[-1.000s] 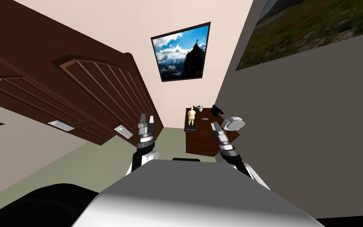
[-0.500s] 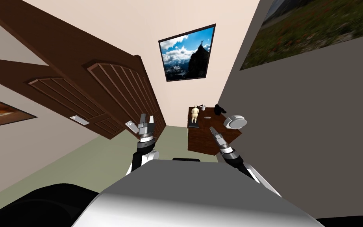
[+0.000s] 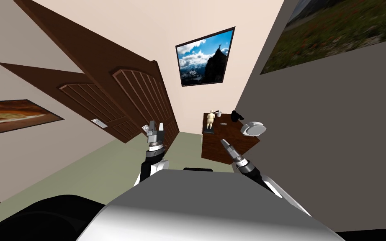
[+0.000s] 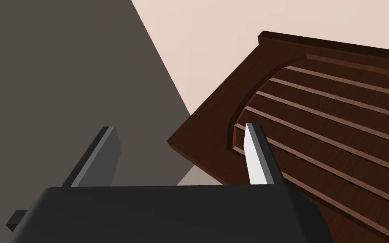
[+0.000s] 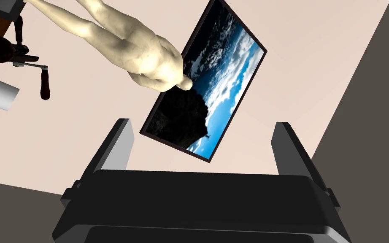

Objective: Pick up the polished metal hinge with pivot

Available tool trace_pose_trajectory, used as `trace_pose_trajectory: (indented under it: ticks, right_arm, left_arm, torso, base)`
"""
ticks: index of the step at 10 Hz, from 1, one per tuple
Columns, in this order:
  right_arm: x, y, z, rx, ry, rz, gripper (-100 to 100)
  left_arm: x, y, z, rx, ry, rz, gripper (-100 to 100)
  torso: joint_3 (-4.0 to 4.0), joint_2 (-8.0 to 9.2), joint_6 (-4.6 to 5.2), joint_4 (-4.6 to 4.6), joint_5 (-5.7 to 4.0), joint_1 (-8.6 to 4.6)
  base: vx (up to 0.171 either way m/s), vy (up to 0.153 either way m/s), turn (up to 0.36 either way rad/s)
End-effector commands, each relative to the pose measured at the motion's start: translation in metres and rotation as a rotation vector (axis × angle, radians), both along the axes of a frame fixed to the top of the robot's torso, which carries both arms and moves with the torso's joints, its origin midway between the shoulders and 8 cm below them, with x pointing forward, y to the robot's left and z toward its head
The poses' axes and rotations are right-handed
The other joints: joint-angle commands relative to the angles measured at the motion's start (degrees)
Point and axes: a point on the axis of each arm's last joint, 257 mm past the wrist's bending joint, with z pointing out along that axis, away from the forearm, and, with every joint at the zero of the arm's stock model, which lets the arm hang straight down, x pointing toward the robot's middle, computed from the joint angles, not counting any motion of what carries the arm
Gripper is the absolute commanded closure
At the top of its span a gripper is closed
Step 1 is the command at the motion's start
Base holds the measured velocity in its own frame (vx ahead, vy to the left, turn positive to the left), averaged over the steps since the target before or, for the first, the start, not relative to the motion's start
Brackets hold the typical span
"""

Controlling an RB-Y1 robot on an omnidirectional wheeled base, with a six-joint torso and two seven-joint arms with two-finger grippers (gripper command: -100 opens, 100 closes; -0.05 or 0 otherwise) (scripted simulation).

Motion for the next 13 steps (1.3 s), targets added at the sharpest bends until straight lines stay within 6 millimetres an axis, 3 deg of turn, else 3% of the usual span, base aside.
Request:
trace_pose_trajectory:
  ticks: [1,2,3,4,5,8,9,13]
  right_arm:
    - [-0.003,-0.004,-0.008,-0.044,0.017,0.016,-100]
    - [-0.007,-0.009,-0.028,-0.101,0.046,0.031,-100]
    - [-0.007,-0.01,-0.029,-0.117,0.049,0.041,-100]
    - [-0.012,-0.016,-0.049,-0.176,0.079,0.055,-100]
    - [-0.013,-0.017,-0.049,-0.193,0.082,0.065,-100]
    - [-0.024,-0.038,-0.089,-0.331,0.145,0.105,-100]
    - [-0.025,-0.04,-0.089,-0.35,0.149,0.116,-100]
    - [-0.039,-0.074,-0.125,-0.514,0.215,0.168,-100]
  left_arm:
    - [0.0,0.0,0.0,0.0,0.0,0.0,0]
    - [0.0,0.0,0.0,0.0,0.0,0.0,0]
    - [0.0,0.0,0.0,0.0,0.0,0.0,0]
    - [0.0,0.0,0.0,0.0,0.0,0.0,0]
    - [0.0,0.0,0.0,0.0,0.0,0.0,0]
    - [0.0,0.0,0.0,0.0,0.0,0.0,0]
    - [0.0,0.0,0.0,0.0,0.0,0.0,0]
    - [0.0,0.0,0.0,0.0,0.0,0.0,0]
  torso:
    - [0.0,0.0,0.0,0.0,0.0,0.0]
    - [0.0,-0.02,0.02,0.0,0.0,-0.02]
    - [-0.03,-0.06,0.01,-0.01,0.0,0.02]
    - [-0.04,-0.08,0.02,-0.01,0.01,-0.01]
    - [-0.01,-0.03,0.0,0.0,0.01,0.01]
    - [-0.06,-0.13,0.03,-0.02,-0.01,-0.07]
    - [-0.05,-0.09,0.01,-0.01,0.0,-0.05]
    - [-0.14,-0.25,0.0,-0.05,-0.01,-0.09]
  base:
    - [-0.09,0.042,0.071]
    - [-0.075,0.056,0.112]
    - [-0.072,0.045,0.081]
    - [-0.092,0.055,0.159]
    - [-0.073,0.04,0.064]
    - [-0.068,0.039,0.117]
    - [-0.056,0.038,0.104]
    - [-0.033,0.034,0.129]
